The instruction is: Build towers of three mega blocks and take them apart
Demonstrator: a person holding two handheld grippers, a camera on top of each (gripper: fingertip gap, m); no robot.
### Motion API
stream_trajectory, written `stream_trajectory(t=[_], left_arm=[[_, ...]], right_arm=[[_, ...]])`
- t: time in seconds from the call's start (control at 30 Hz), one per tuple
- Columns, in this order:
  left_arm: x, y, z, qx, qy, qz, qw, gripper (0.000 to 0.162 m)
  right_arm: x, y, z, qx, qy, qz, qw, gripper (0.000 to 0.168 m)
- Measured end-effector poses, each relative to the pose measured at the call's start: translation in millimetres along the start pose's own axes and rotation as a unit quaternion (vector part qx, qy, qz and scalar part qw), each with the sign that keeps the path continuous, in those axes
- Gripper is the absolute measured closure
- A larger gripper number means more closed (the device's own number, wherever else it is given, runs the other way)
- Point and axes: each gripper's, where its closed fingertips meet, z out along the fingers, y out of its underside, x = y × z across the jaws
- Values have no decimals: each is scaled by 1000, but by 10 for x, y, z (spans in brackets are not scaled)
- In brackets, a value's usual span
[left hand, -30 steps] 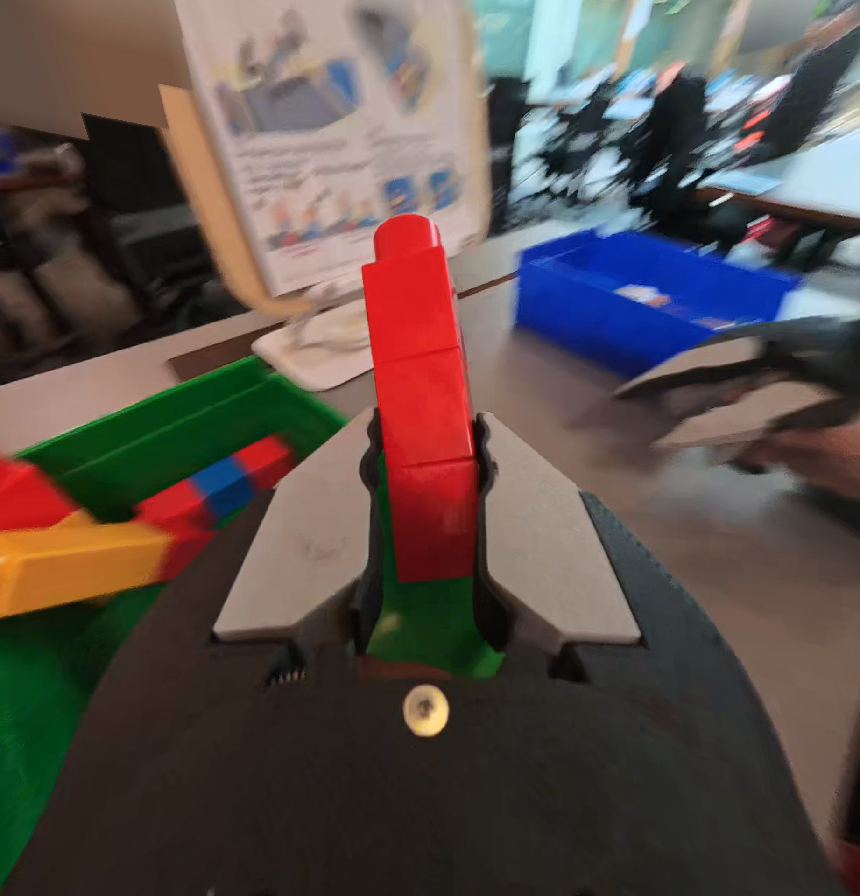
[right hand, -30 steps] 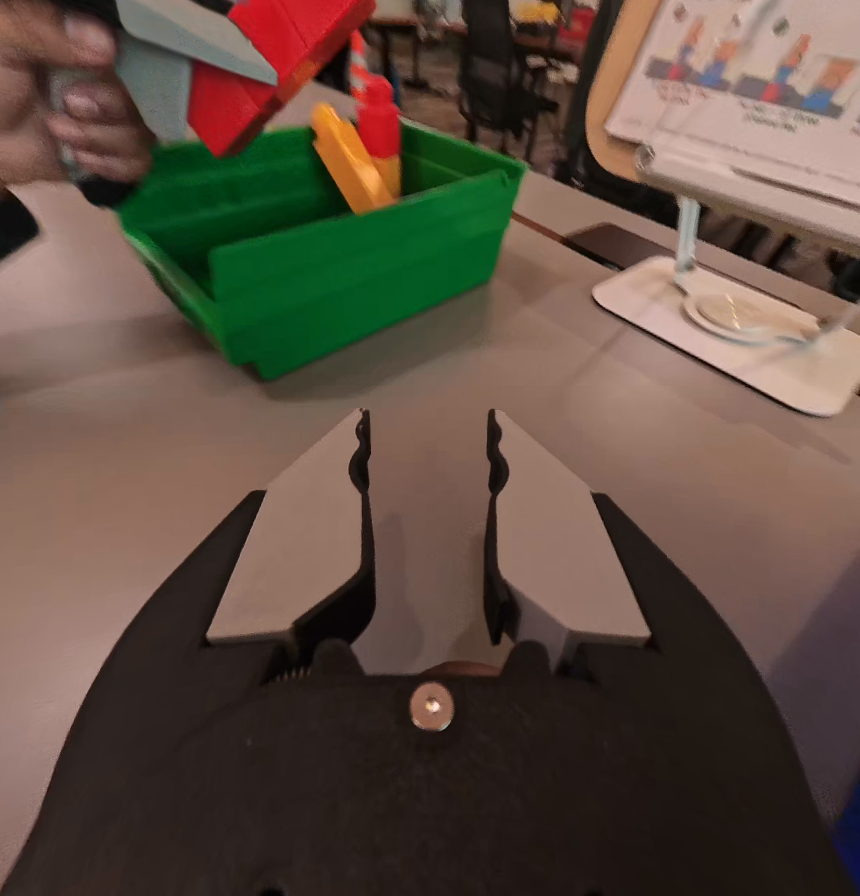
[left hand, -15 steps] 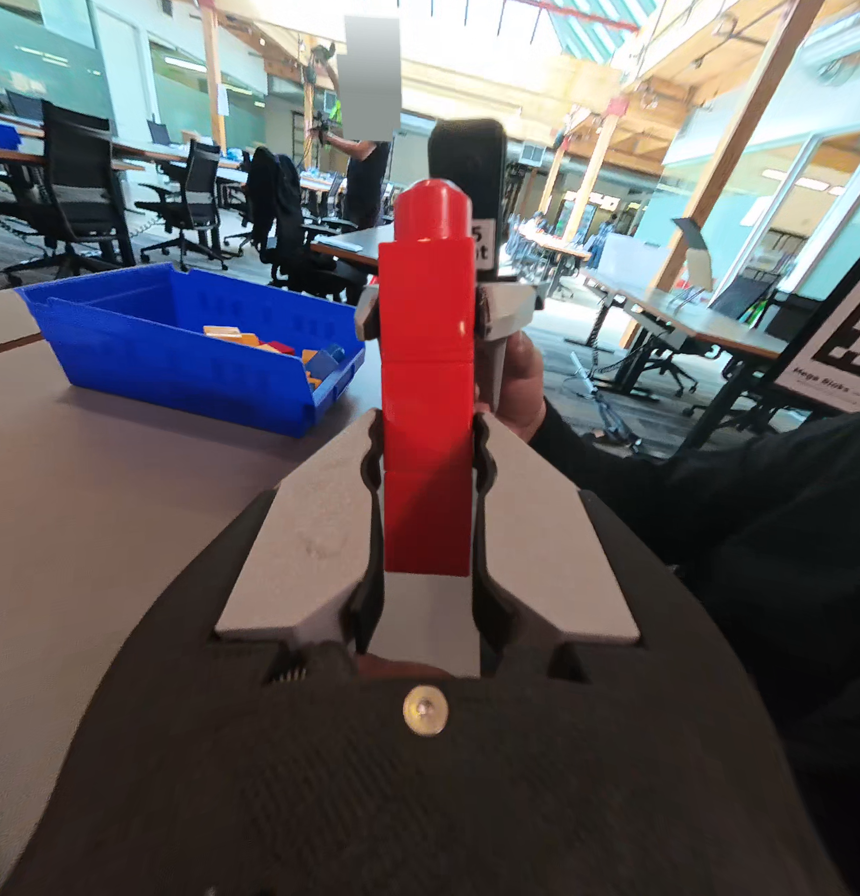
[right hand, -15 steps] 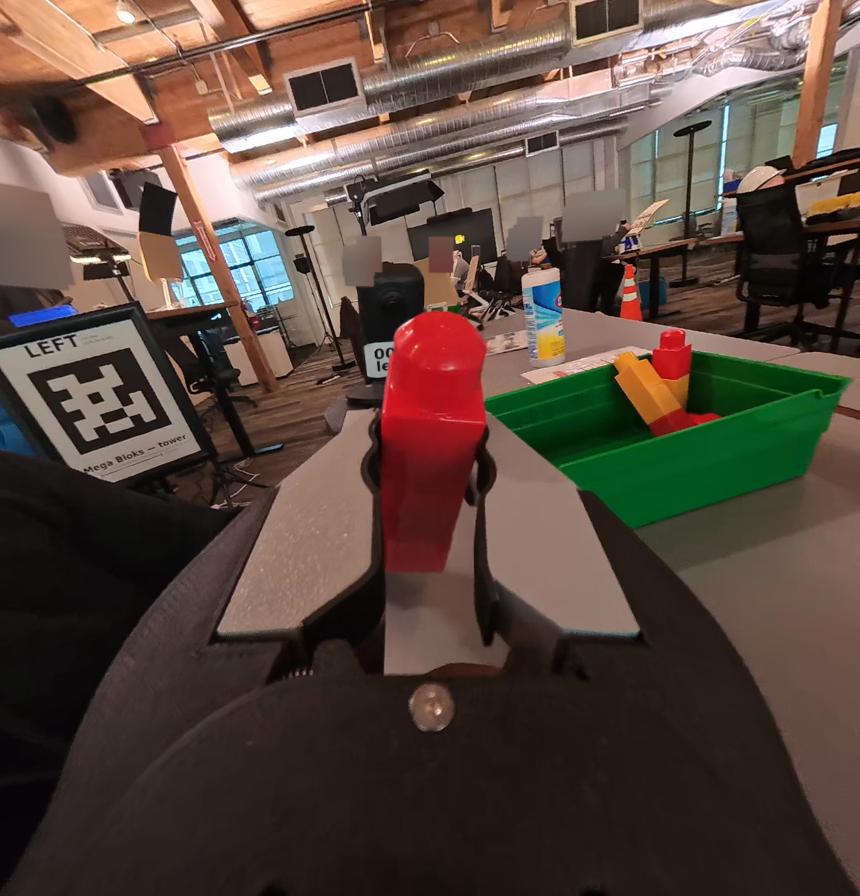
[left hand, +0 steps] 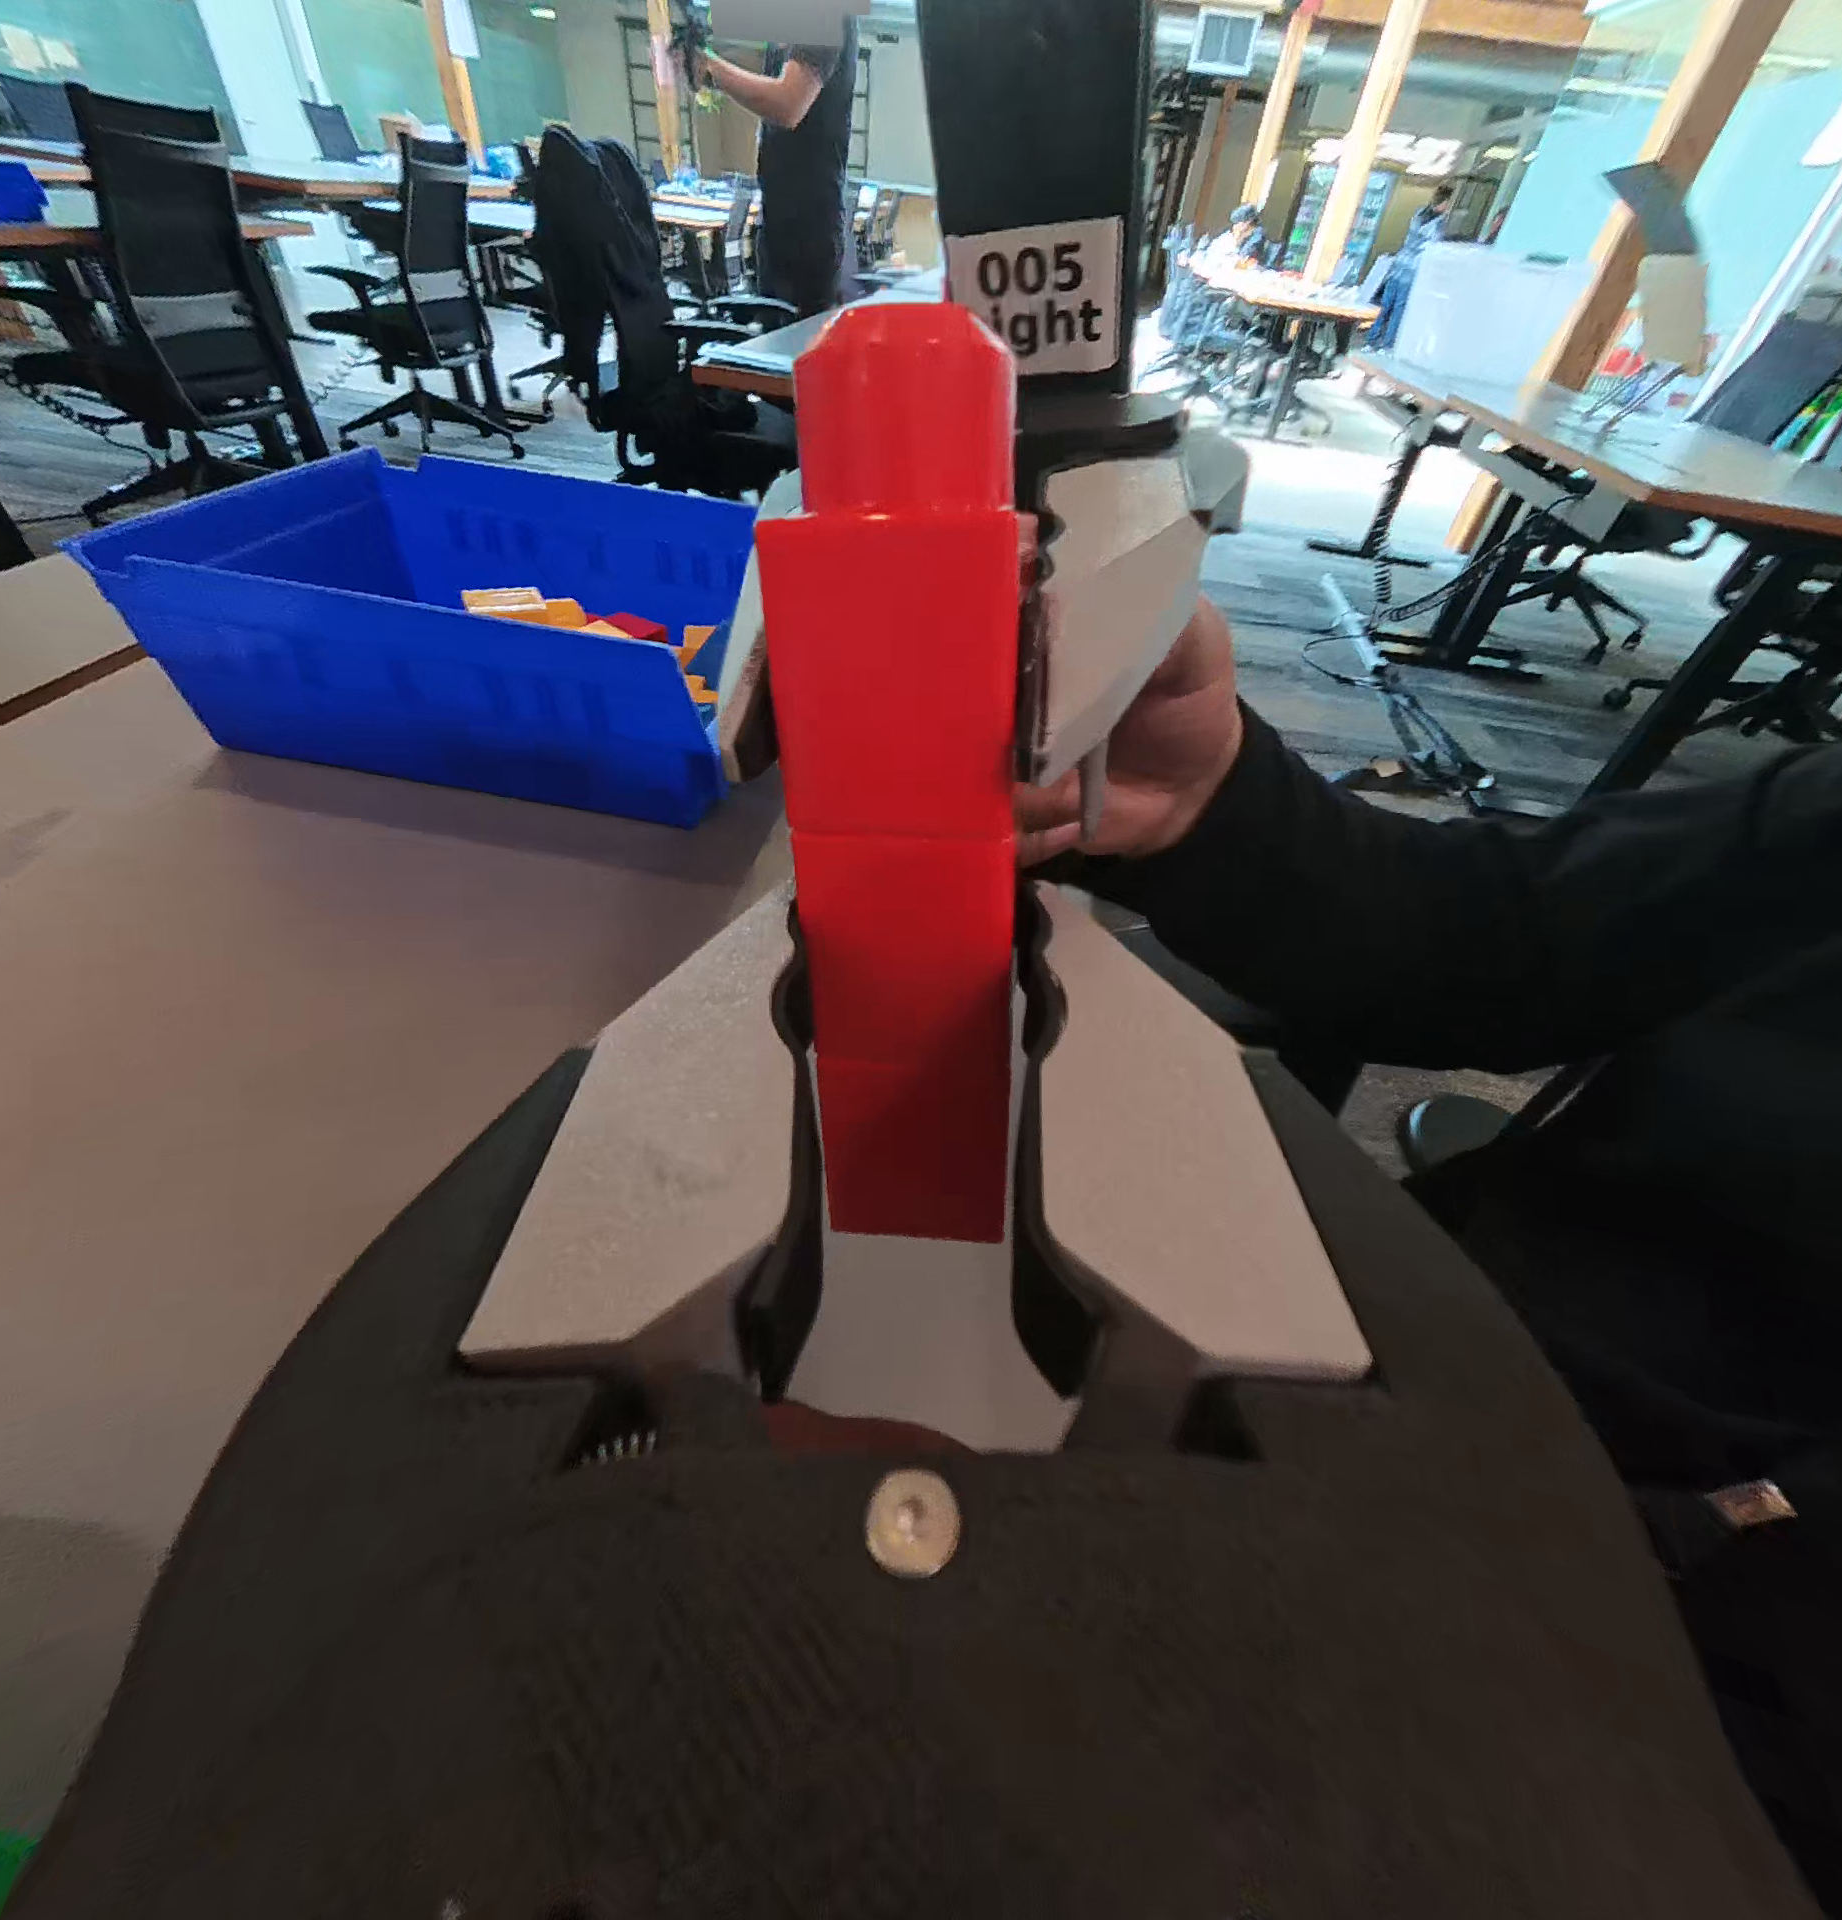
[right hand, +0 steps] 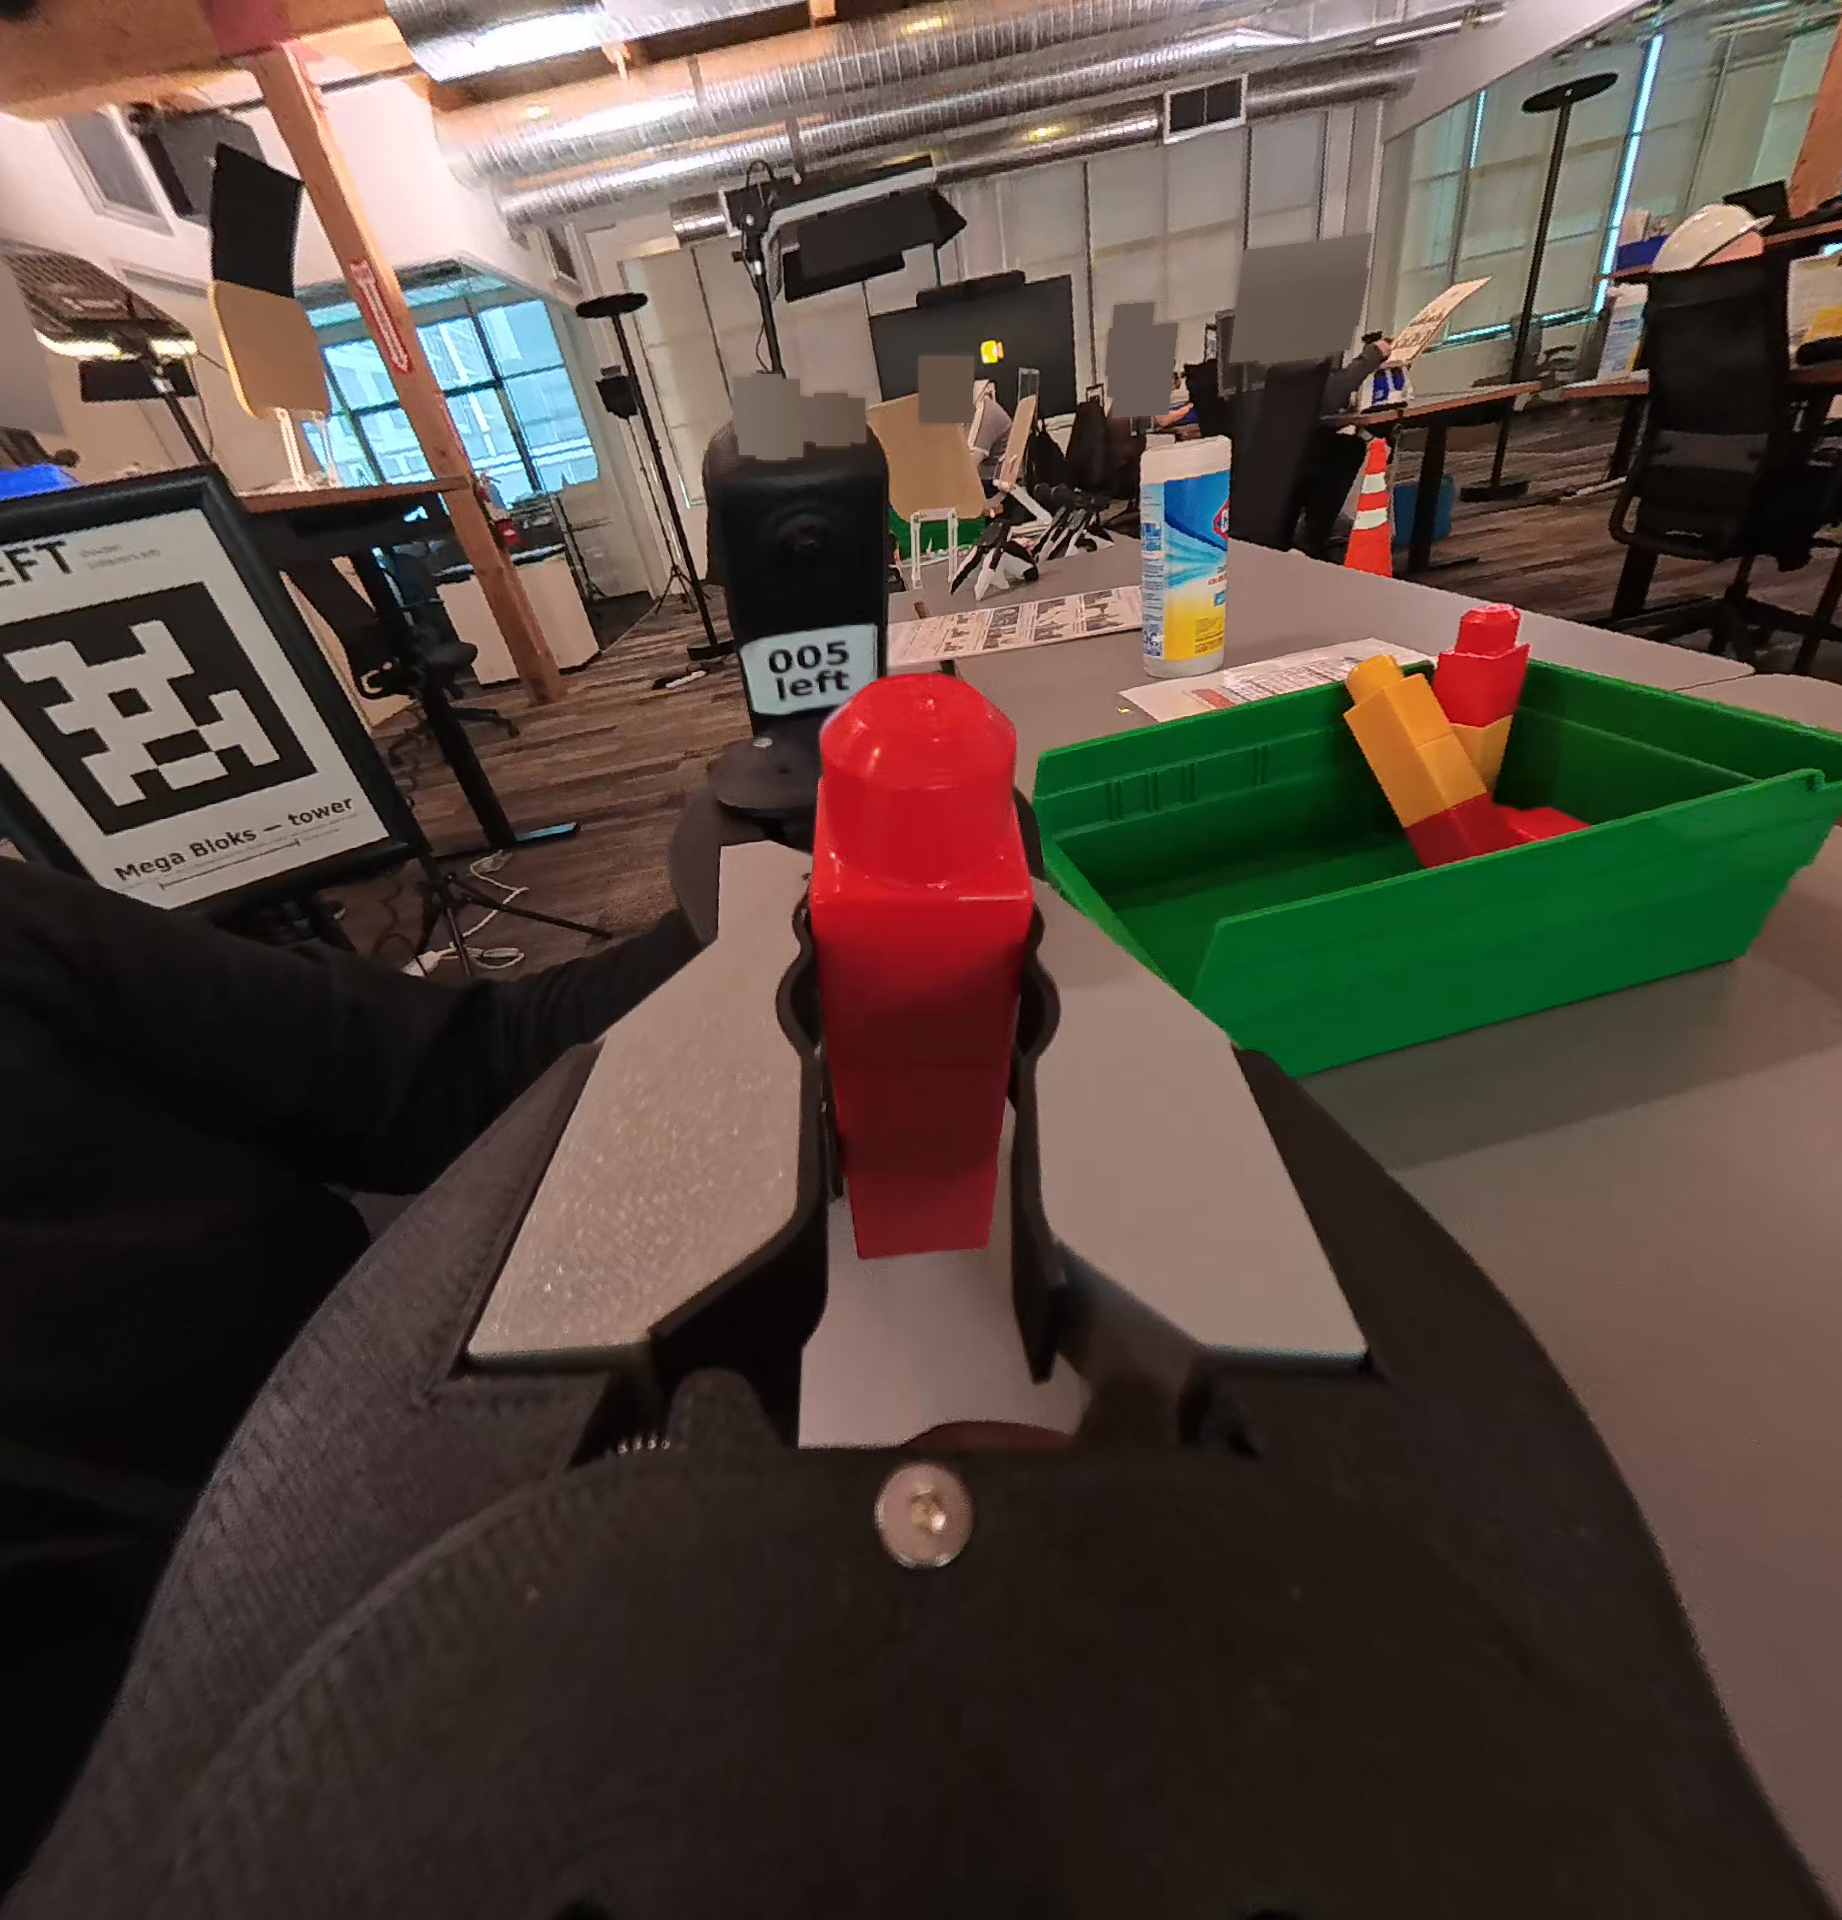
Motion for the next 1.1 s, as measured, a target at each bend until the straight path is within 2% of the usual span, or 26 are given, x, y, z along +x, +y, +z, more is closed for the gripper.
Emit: stream_trajectory(t=[0.13, 0.23, 0.37, 0.53, 0.6, 0.7, 0.8, 0.9, 0.97, 1.1], left_arm=[[-76, 73, 18, -28, -37, 19, 999, 127], [-64, 106, 31, -38, -35, 21, 998, 128], [-119, 134, 40, -42, -45, 12, 998, 128], [-494, 230, 22, -94, -202, 97, 970, 128], [-540, 224, 15, -99, -227, 113, 962, 128], [-438, 213, 24, -86, -183, 90, 975, 128], [-45, 111, 17, -35, -27, 6, 999, 129], [277, 26, -23, -6, 84, -30, 996, 128], [301, 10, -8, -2, 87, -30, 996, 128], [68, 89, 24, -24, 10, -3, 1000, 128]], right_arm=[[52, 57, 2, -11, 5, -9, 1000, 135], [19, 67, 2, -9, -14, 3, 1000, 133], [81, 93, 15, -15, 10, -6, 1000, 134], [388, 175, 13, -38, 125, -23, 991, 135], [432, 165, 6, -29, 139, -12, 990, 136], [378, 156, 1, -30, 121, -12, 992, 135], [79, 50, 2, -8, 23, -5, 1000, 135], [-209, -75, -34, 19, -64, 3, 998, 135], [-264, -98, -60, 20, -79, 2, 997, 135], [-104, -156, -181, 16, -21, -23, 999, 135]])
